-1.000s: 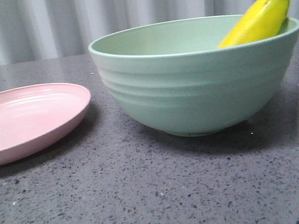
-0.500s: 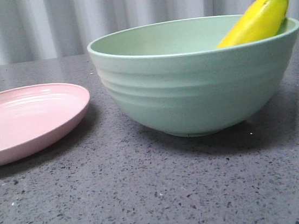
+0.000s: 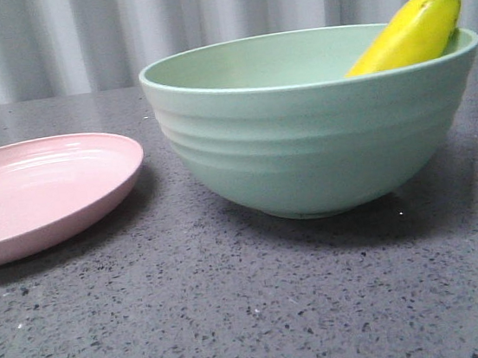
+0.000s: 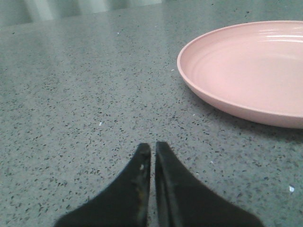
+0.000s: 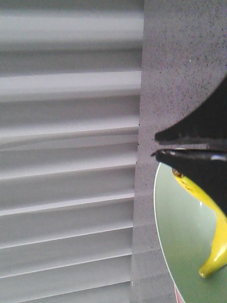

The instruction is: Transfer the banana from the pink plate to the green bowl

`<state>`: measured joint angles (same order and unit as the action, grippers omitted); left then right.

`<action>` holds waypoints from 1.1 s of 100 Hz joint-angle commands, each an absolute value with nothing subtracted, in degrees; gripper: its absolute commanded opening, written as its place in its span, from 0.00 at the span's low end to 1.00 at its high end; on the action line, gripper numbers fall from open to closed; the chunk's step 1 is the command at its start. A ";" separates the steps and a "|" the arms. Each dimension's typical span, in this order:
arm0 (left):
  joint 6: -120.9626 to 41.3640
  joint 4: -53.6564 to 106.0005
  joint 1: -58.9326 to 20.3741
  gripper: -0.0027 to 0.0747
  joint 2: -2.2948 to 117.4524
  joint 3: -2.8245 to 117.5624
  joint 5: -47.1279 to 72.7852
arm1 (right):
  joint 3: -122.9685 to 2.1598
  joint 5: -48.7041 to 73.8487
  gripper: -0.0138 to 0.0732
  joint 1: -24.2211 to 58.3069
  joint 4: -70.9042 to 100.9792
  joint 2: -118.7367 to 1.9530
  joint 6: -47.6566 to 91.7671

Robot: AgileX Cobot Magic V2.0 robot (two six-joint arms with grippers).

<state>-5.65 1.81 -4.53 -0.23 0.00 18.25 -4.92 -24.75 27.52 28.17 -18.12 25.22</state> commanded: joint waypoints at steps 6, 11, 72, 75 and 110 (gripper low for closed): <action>-5.24 2.42 -4.44 0.01 -1.85 -0.63 14.98 | -6.47 -28.97 0.09 27.23 27.28 -18.57 25.55; -5.24 2.42 -4.44 0.01 -1.85 -0.63 14.98 | -6.23 -28.97 0.09 27.23 27.28 -18.57 25.55; -5.24 2.42 -4.44 0.01 -1.85 -0.63 14.87 | 1.66 -39.79 0.09 21.56 17.13 -18.57 18.78; -5.24 2.42 -4.44 0.01 -1.85 -0.63 14.87 | 1.66 -39.79 0.09 20.45 15.37 -18.57 16.80; -5.24 2.42 -4.44 0.01 -1.85 -0.63 14.87 | 1.66 -23.19 0.09 4.31 -3.32 -11.95 -3.78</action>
<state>-5.65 1.81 -4.53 -0.23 0.00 18.31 0.66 -25.73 7.91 2.81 -14.25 1.89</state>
